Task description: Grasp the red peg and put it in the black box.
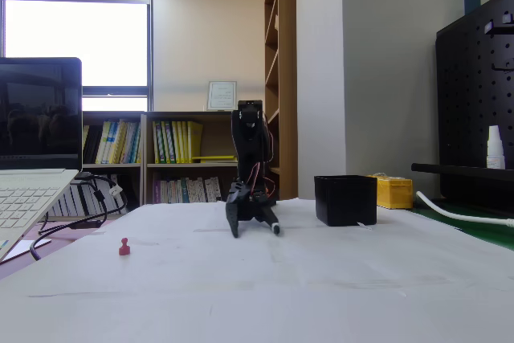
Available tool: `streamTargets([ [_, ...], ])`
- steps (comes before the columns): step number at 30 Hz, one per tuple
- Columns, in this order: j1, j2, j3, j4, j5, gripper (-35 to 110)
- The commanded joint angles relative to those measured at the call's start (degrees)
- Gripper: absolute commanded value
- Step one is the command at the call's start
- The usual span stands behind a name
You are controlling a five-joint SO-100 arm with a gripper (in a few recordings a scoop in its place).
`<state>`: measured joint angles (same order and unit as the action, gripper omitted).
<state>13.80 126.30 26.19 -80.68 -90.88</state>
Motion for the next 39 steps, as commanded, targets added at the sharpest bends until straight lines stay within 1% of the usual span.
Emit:
streamTargets([
  [1,4.13,1.67,2.2,-2.29,-0.7,32],
  [4,7.12,2.9,3.6,-3.34,-0.35,32],
  [10,13.97,3.43,6.68,-1.32,-0.97,32],
  [16,20.13,0.97,11.78,8.61,-0.97,32],
  [22,24.26,2.81,15.82,9.32,-0.79,32],
  [27,27.77,3.52,18.98,11.87,-1.32,32],
  [35,28.74,4.13,20.74,12.74,-1.49,32],
  [39,28.21,3.16,22.41,16.7,-2.02,32],
])
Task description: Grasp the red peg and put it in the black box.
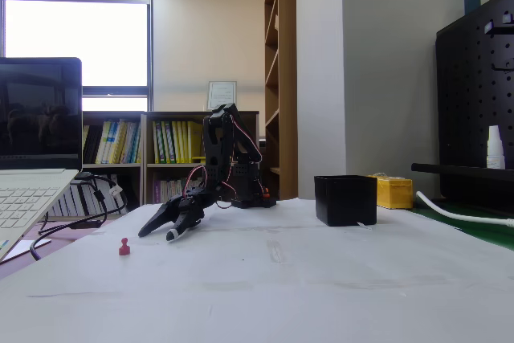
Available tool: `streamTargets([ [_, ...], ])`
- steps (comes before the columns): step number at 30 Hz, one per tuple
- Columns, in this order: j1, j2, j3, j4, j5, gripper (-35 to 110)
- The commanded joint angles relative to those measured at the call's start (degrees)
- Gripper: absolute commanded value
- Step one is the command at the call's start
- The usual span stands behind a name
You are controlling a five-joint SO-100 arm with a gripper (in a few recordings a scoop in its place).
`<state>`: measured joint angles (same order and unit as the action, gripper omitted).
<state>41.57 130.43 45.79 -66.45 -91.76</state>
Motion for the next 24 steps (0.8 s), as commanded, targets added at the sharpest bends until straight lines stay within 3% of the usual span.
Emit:
streamTargets([
  [1,0.18,-1.23,3.6,4.48,-1.14,32],
  [10,-0.7,1.05,15.56,16.44,-2.02,32],
  [18,-2.29,4.83,24.26,18.37,-2.02,32],
  [24,-3.52,6.06,30.59,25.4,-2.29,32],
])
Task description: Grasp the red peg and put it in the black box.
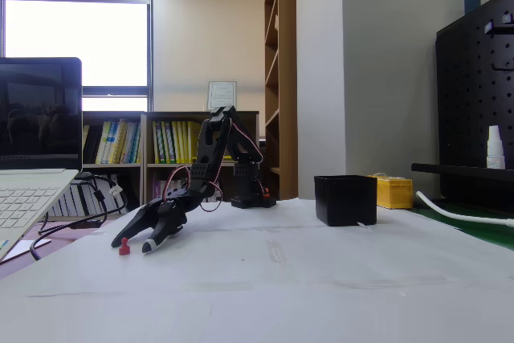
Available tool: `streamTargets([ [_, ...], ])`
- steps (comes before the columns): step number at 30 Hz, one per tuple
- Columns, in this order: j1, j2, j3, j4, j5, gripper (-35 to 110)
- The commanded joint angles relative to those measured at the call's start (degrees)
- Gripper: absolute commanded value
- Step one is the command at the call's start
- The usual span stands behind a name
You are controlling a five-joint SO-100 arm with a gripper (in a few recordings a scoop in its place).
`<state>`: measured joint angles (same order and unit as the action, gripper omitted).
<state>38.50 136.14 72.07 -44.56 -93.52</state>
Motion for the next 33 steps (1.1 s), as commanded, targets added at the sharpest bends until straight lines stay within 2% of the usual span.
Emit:
streamTargets([
  [1,-0.53,0.62,5.27,4.31,-0.53,32],
  [31,-3.52,1.23,4.13,2.29,-1.23,32],
  [33,-3.52,1.23,4.13,2.29,-1.41,27],
])
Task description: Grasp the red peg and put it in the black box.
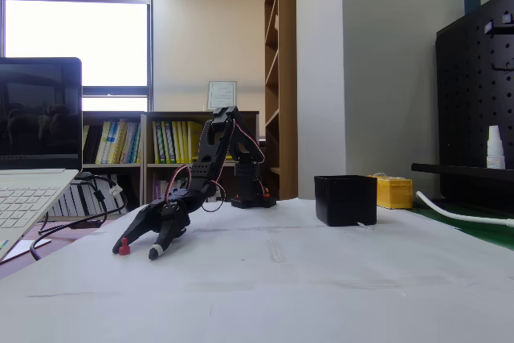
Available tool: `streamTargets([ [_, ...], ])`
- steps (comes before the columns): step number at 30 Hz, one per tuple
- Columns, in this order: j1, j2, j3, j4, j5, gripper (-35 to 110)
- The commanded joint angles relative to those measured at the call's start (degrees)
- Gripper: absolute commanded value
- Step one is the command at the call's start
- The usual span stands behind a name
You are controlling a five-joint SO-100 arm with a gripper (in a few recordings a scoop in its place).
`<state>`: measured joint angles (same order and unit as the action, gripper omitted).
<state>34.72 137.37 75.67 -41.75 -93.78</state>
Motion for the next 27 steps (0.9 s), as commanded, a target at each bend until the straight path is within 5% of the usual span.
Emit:
streamTargets([
  [1,0.26,0.0,0.53,-0.53,-1.14,25],
  [13,0.35,0.09,-0.09,-1.14,-1.67,0],
  [27,0.35,-1.58,-0.35,2.2,-3.6,0],
])
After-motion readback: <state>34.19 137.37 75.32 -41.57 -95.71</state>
